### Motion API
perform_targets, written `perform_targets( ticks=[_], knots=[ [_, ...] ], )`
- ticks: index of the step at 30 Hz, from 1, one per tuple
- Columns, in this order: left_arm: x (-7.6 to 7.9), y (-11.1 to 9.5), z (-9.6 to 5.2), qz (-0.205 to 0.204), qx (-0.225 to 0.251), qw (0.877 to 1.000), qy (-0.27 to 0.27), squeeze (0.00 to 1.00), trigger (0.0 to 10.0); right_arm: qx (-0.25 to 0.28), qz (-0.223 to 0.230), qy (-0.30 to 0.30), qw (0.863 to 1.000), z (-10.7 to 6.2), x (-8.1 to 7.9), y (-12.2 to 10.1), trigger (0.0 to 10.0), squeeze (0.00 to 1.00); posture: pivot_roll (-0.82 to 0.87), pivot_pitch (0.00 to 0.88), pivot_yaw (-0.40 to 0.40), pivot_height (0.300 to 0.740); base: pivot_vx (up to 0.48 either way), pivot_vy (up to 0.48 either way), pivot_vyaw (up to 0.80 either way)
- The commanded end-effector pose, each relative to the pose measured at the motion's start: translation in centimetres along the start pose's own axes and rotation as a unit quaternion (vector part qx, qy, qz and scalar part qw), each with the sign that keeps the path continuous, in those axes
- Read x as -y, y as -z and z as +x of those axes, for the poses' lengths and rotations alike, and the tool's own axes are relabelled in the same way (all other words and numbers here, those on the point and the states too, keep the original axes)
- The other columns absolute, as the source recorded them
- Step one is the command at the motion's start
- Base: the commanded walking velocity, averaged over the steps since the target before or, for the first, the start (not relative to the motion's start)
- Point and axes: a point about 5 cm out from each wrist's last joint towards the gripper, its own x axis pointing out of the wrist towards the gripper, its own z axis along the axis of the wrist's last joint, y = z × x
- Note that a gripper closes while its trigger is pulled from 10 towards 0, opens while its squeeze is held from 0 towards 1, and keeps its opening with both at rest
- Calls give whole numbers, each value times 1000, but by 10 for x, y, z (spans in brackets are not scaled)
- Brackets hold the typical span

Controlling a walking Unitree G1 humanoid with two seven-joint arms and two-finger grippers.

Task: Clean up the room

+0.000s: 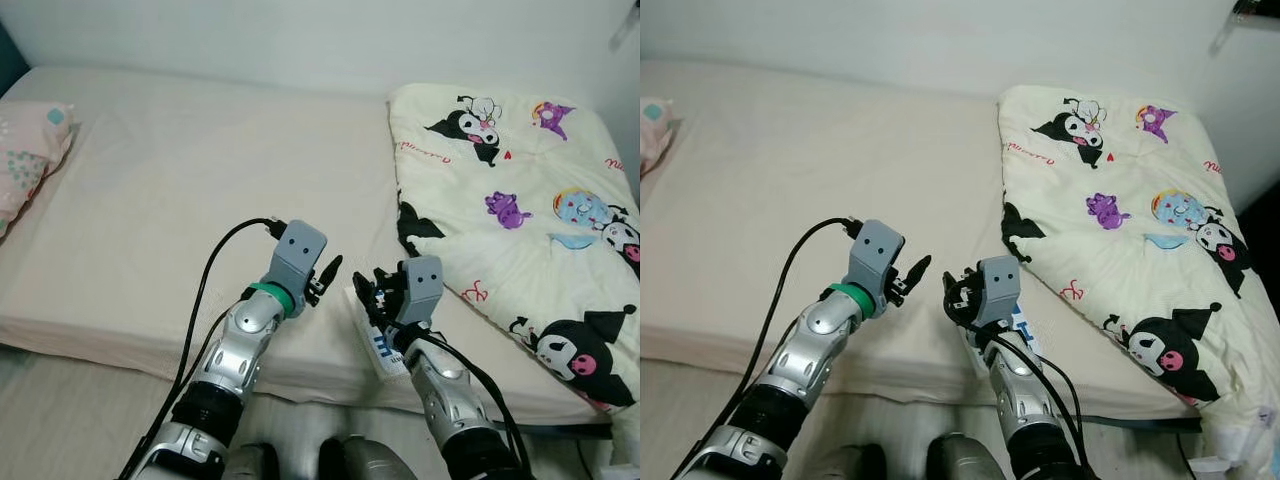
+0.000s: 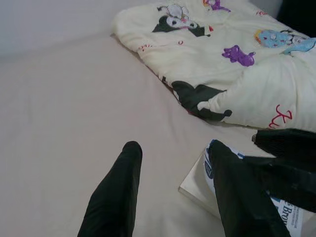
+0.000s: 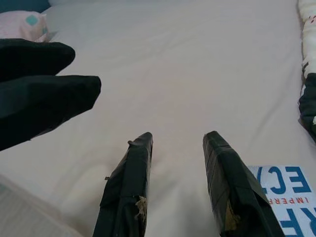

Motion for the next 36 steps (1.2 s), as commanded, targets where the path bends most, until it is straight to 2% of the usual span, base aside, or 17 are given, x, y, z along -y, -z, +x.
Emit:
perform_targets(
  ticks=[1,12,23,30,32,36],
  knots=[
    [-1,5,-2,-2,-6,1000,0,0,10000,-13,6,-2,1000,-2,-3,7,10000,0,-64,31,25,740,0,0,0],
    [0,1,-2,5,3,1000,6,0,10000,-15,7,0,1000,-2,-3,9,10000,0,-64,29,31,740,0,0,0],
    [3,5,-6,21,0,1000,15,0,10000,-12,33,29,999,-5,4,10,10000,0,-67,38,32,740,0,0,0],
    [0,7,-8,20,-5,1000,3,0,10000,-10,59,42,997,-6,8,9,10000,0,-66,51,20,720,0,0,0],
    [0,7,-9,18,-5,1000,1,0,10000,-9,78,55,995,-8,14,9,10000,0,-66,55,18,705,0,0,0],
    [0,7,-9,17,-5,1000,0,0,10000,-7,81,58,995,-8,15,8,10000,0,-68,58,18,695,0,0,0]
  ],
)
